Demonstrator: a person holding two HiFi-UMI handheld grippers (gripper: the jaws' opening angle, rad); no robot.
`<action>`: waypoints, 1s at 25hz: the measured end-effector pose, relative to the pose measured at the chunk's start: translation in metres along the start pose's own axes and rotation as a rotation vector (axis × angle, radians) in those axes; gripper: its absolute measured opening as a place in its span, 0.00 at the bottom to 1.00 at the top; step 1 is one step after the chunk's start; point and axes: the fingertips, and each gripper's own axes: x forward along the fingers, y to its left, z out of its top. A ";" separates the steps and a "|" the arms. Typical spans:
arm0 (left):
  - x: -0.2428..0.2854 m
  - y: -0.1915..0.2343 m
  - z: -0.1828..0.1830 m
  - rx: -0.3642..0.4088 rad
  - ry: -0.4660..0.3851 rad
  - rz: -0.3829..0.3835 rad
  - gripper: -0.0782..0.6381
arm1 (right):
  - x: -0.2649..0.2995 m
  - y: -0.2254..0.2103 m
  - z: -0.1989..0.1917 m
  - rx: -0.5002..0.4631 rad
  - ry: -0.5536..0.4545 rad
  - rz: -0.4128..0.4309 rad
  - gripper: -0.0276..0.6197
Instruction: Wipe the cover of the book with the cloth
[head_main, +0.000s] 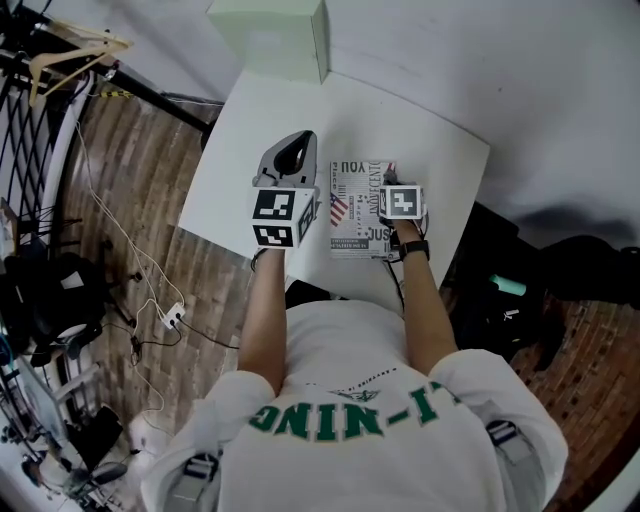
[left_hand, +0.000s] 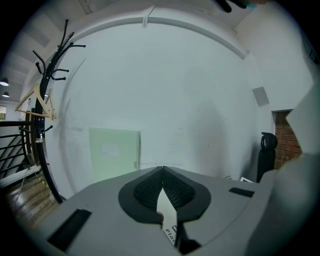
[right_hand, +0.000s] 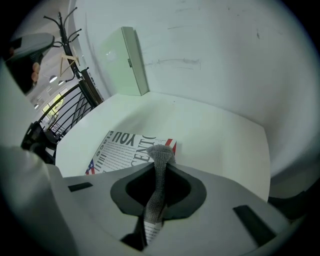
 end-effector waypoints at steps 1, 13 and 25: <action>-0.002 0.002 0.001 0.000 -0.002 0.005 0.13 | 0.000 0.003 0.001 -0.001 -0.001 0.002 0.10; -0.028 0.034 -0.003 -0.034 -0.012 0.073 0.13 | 0.015 0.151 0.001 -0.100 0.038 0.324 0.10; -0.022 0.019 0.005 -0.057 -0.039 0.038 0.13 | 0.002 0.074 -0.016 0.038 0.032 0.262 0.10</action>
